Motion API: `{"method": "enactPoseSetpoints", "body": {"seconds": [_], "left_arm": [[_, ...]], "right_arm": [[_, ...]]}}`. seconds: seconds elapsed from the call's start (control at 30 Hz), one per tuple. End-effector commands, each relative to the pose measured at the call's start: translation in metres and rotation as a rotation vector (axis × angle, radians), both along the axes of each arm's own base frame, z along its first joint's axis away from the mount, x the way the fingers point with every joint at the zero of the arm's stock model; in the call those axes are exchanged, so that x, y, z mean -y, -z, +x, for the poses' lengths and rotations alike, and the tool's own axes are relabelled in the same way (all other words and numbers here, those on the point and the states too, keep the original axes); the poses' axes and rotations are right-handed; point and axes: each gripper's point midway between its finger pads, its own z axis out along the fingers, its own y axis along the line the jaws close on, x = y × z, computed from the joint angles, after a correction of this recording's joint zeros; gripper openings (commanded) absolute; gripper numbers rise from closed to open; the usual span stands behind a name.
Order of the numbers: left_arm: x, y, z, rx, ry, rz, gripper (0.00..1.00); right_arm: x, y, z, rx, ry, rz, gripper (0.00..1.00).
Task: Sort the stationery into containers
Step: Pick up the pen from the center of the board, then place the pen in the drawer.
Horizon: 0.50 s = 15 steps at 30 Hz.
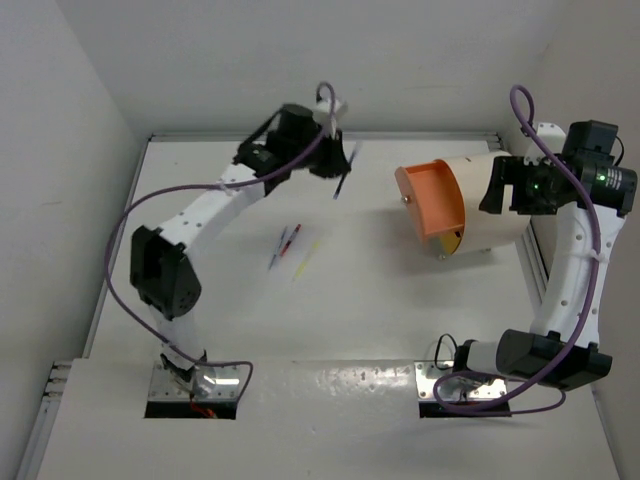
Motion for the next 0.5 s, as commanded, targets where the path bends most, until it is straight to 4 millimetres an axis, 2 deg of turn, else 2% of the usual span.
{"method": "enactPoseSetpoints", "body": {"seconds": [0.0, 0.1, 0.2, 0.3, 0.33, 0.4, 0.47], "left_arm": [[0.032, -0.191, -0.022, 0.268, 0.098, -0.475, 0.0], [0.053, -0.232, -0.033, 0.292, 0.135, -0.592, 0.0], [0.072, -0.248, -0.032, 0.259, 0.141, -0.726, 0.0], [0.094, -0.258, -0.029, 0.22, 0.161, -0.847, 0.0], [0.104, -0.253, -0.023, 0.195, 0.161, -0.875, 0.0], [0.126, -0.252, -0.027, 0.209, 0.173, -0.89, 0.0], [0.139, -0.248, -0.025, 0.244, 0.164, -0.873, 0.0]], "right_arm": [[-0.002, -0.012, 0.007, 0.062, 0.002, 0.008, 0.8], [-0.003, -0.02, 0.009, 0.082, 0.007, 0.012, 0.8], [-0.005, -0.026, 0.011, 0.103, 0.009, 0.029, 0.79], [-0.012, -0.03, 0.012, 0.131, 0.005, 0.061, 0.79], [-0.013, -0.03, 0.014, 0.148, 0.011, 0.07, 0.79], [-0.014, -0.033, 0.018, 0.172, 0.03, 0.089, 0.79], [-0.015, -0.034, 0.02, 0.177, 0.039, 0.103, 0.79]]}}
